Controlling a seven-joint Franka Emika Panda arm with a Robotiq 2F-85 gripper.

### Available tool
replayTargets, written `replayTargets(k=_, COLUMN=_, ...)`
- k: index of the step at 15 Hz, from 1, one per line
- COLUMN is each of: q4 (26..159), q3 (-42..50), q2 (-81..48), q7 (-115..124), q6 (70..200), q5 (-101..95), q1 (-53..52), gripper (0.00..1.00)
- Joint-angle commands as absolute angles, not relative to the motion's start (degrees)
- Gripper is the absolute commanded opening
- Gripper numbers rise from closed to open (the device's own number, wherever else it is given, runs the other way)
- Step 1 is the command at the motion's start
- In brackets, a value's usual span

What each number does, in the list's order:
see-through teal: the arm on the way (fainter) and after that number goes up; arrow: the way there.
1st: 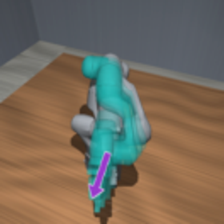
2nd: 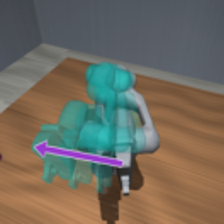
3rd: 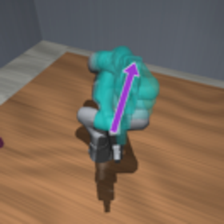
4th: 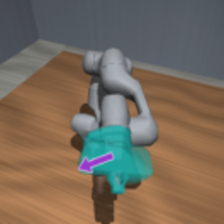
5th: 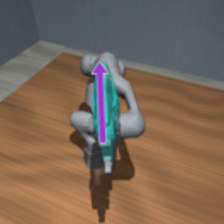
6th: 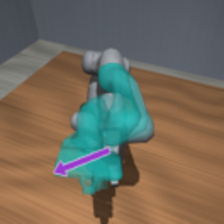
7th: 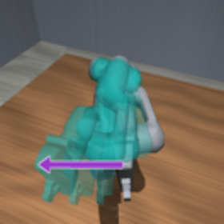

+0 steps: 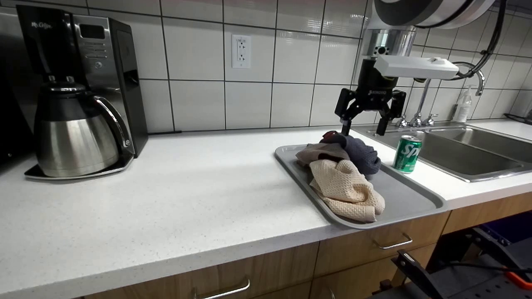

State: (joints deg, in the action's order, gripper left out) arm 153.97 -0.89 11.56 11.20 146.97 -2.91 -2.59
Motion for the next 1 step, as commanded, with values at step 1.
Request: replayTargets(k=1, q4=153.92, q3=-1.77, q2=11.61, q7=10.9, q6=146.86, q5=-2.55, q1=-1.73, gripper=1.0)
